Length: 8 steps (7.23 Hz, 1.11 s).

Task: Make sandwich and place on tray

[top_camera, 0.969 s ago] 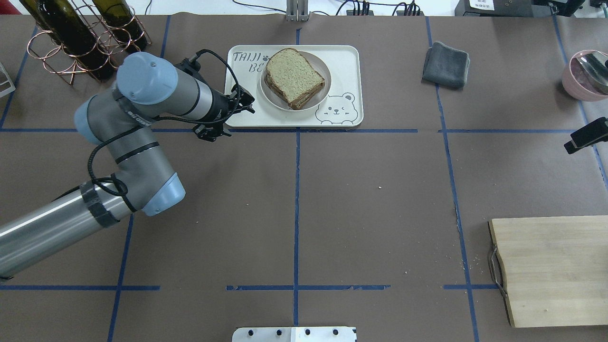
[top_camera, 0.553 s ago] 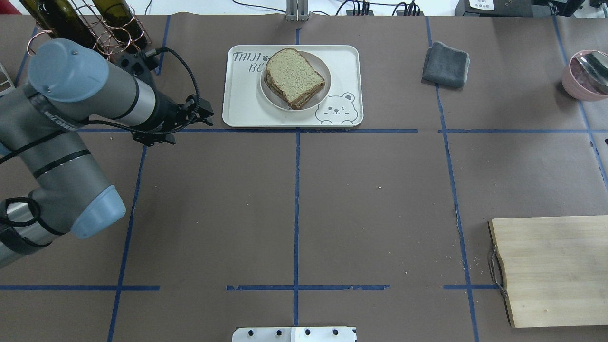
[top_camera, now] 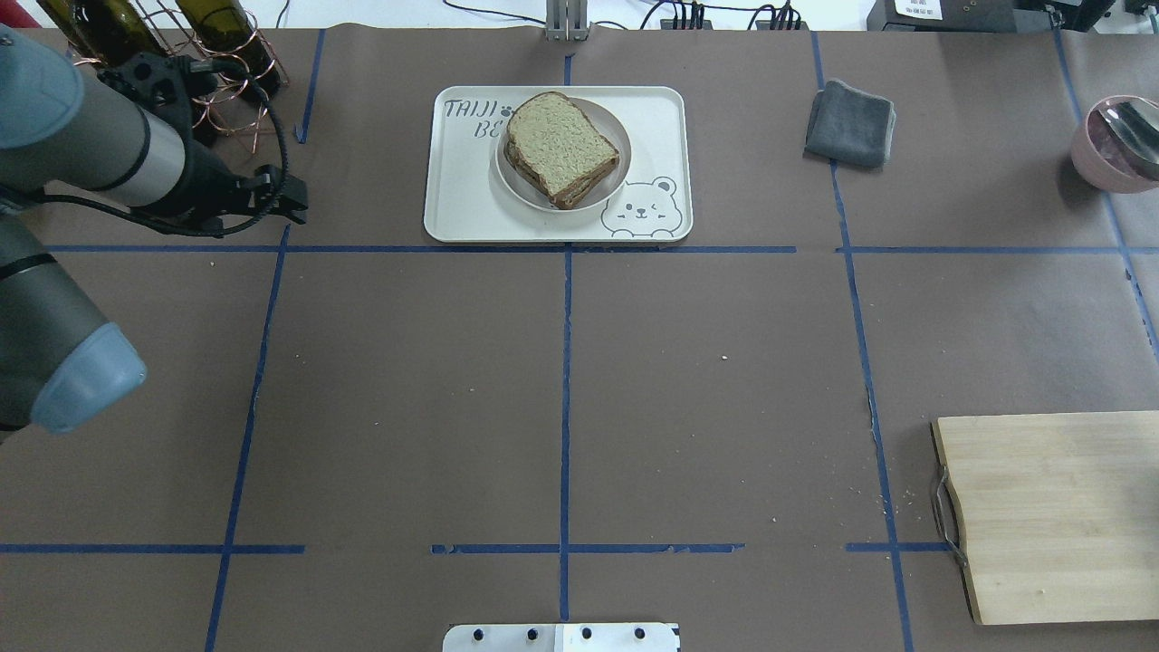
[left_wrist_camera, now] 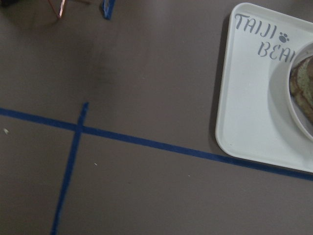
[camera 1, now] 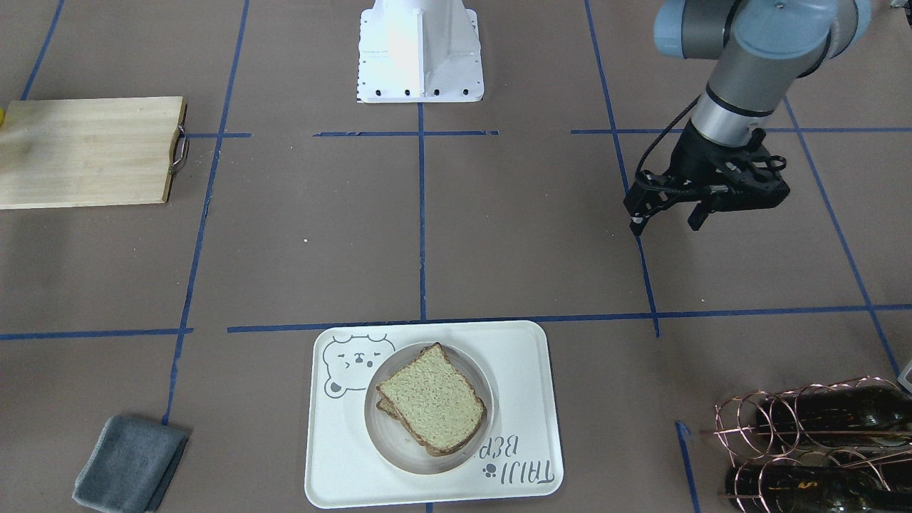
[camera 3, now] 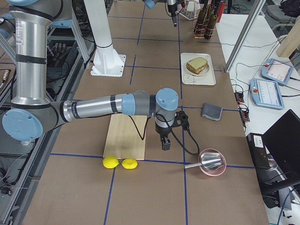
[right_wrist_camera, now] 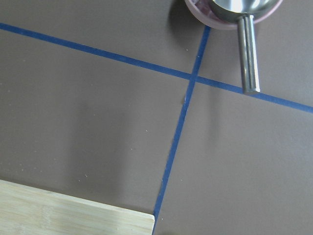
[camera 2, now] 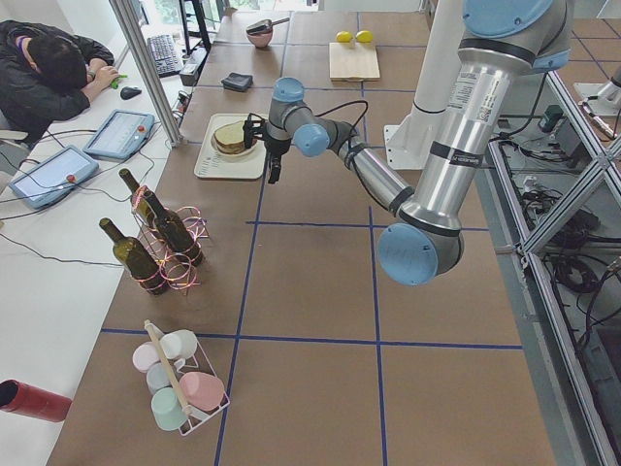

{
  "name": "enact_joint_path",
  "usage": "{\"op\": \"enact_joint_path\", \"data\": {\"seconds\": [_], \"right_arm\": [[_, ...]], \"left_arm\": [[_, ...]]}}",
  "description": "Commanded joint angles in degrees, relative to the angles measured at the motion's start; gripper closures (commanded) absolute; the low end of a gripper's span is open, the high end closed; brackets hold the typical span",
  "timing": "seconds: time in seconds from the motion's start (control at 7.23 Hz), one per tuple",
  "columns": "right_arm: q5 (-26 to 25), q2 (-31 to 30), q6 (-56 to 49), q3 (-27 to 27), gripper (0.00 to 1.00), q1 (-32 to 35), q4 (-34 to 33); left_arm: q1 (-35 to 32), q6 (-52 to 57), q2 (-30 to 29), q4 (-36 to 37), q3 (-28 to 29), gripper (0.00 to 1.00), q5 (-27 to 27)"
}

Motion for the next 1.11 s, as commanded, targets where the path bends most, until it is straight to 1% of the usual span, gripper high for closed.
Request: {"op": "enact_joint_path", "data": {"seconds": [0.0, 0.14, 0.28, 0.42, 0.69, 0.83, 0.97], "right_arm": [[0.02, -0.23, -0.40, -2.30, 0.00, 2.10, 0.49], [0.37, -0.58, -0.05, -2.30, 0.00, 2.09, 0.41], [0.20, -0.32, -0.13, -2.82, 0.00, 2.09, 0.41], [0.46, 0.11, -0.05, -4.13, 0.00, 2.18, 0.41], [3.60, -0.23, 0.04, -5.98, 0.00, 2.71, 0.41], [5.54, -0.06, 0.04, -7.21, 0.00, 3.41, 0.41], [5.73, 0.03, 0.65, -7.74, 0.00, 3.67, 0.41]], "left_arm": [[-9.00, 18.27, 7.51, 0.16, 0.21, 0.00, -4.87], [-14.88, 28.62, 11.63, 0.16, 1.25, 0.00, -8.82], [-19.64, 36.47, 15.41, 0.25, 2.66, 0.00, -11.29], [-25.51, 45.25, 17.71, 1.21, 5.54, 0.00, -13.14], [-35.63, 58.55, 18.70, 7.07, 12.12, 0.00, -15.44], [-37.42, 61.04, 18.70, 8.15, 14.08, 0.00, -15.80], [-38.14, 61.16, 18.79, 10.16, 14.62, 0.00, -16.84]]}}
